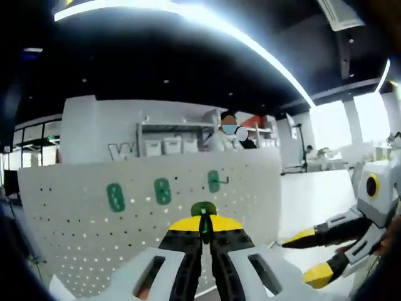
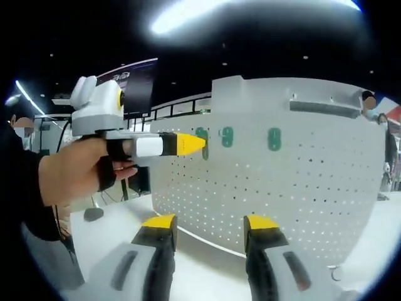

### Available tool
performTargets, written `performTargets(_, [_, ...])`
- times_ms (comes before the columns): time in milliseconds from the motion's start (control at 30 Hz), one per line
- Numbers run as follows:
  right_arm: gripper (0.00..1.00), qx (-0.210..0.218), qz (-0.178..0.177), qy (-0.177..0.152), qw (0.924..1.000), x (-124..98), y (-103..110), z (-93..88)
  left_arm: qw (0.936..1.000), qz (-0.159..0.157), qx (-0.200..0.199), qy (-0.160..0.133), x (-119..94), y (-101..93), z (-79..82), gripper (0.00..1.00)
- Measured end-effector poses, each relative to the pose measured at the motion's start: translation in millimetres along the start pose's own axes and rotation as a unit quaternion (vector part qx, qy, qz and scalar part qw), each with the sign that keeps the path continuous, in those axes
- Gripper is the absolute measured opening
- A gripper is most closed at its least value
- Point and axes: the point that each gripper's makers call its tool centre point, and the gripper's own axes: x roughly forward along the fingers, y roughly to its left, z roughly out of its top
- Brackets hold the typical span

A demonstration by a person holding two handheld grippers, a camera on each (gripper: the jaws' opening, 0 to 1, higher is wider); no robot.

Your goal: Insert the hook assembly into the mounting plate slot until the hook locks in place.

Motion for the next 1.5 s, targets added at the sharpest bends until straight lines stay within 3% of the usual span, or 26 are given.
performTargets(267, [0.40,0.007,0.003,-0.005,1.0000,-1,-2,2.0,0.9998,0.011,0.011,-0.012,29,-3.8,17.8,0.03])
performTargets(367, [0.40,0.010,0.005,-0.004,0.9999,0,-3,1.6,0.9995,0.023,-0.004,-0.021,38,1.1,22.0,0.03])
performTargets(500, [0.39,0.013,0.008,-0.003,0.9999,1,-3,0.9,0.9985,0.036,-0.039,-0.015,50,10.3,18.3,0.03])
performTargets(933, [0.39,0.032,0.020,-0.002,0.9993,2,-3,-1.1,0.9972,0.059,-0.046,-0.001,79,17.2,12.8,0.03])
performTargets(1500, [0.38,0.051,0.031,-0.004,0.9982,1,-3,-2.0,0.9963,0.085,-0.008,0.011,94,20.2,4.7,0.03])
